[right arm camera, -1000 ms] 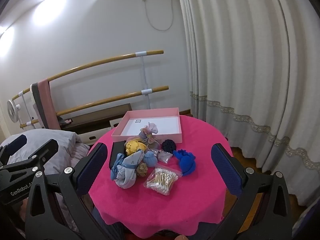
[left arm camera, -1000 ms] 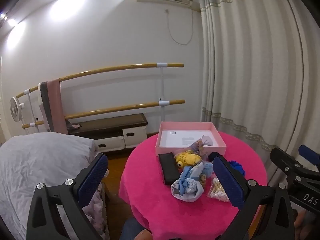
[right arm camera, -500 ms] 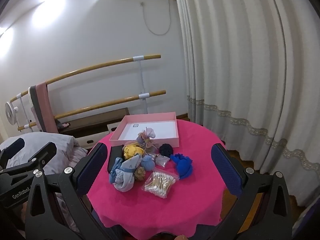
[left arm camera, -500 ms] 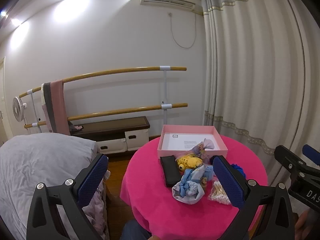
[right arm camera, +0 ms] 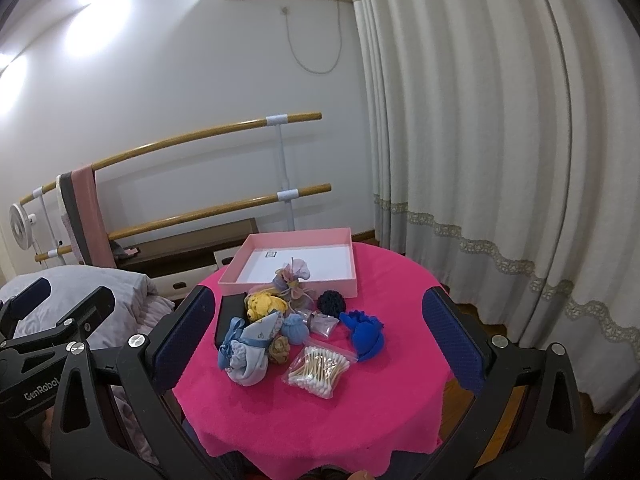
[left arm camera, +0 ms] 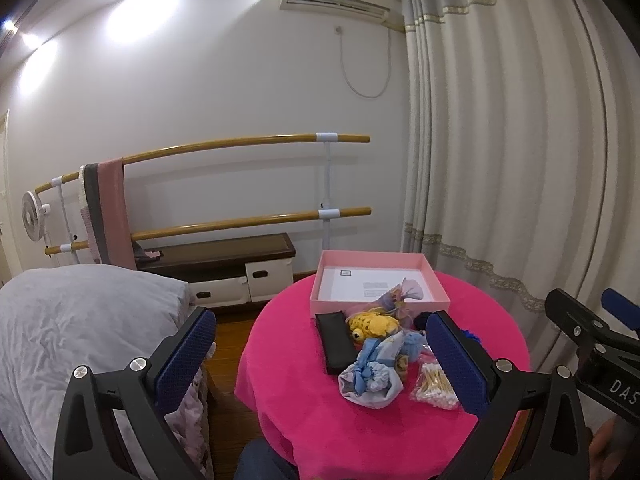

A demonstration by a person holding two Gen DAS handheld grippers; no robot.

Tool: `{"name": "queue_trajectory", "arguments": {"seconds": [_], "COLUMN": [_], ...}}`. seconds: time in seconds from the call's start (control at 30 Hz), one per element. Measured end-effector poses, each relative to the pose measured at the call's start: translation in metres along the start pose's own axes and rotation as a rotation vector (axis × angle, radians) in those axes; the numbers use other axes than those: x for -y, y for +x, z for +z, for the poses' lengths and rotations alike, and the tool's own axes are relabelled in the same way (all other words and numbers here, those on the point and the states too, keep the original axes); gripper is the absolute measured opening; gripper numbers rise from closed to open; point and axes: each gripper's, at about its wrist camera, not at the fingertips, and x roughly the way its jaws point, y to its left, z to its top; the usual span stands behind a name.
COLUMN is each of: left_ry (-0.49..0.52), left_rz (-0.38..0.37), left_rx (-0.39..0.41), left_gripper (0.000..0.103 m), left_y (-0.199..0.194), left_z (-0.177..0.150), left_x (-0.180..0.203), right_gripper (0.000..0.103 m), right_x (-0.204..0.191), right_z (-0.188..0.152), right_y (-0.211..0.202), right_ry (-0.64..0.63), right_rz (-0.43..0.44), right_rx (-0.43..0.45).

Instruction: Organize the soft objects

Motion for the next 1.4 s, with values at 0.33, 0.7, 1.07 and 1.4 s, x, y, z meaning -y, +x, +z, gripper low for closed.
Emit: {"name": "queue_trajectory", "arguments": {"seconds": [0.33, 0.7, 1.07, 1.4], "left_ry": [-0.011, -0.008, -0.006, 0.004], "left_rz": [-0.007, 0.000, -0.001, -0.021], "left_rx": [0.000, 0.008, -0.066, -0.197], "left_gripper": [0.103, 0.103, 0.103, 0.103], "left_y": [-0.001, 0.005, 0.031, 0.088], "left_z": [0.000, -0.003, -0.013, -0.027], "left_x": [-0.002, -0.001, -0.002, 0.000], "right_gripper": [0.103, 0.103, 0.103, 0.103], "right_x": [0.001, 0.004, 0.010, 0.027], "right_z": [0.000, -0.003, -0.011, -0.040], "right_y": [0.001, 0.004, 0.021, 0.069], "right_ry": [-0.001, 0.002, 0.015, 0.023], "right_rz": [-0.004, -0.002, -0.007, -0.018], "right_rx": [0.005, 0.002, -0.046, -0.171]}}
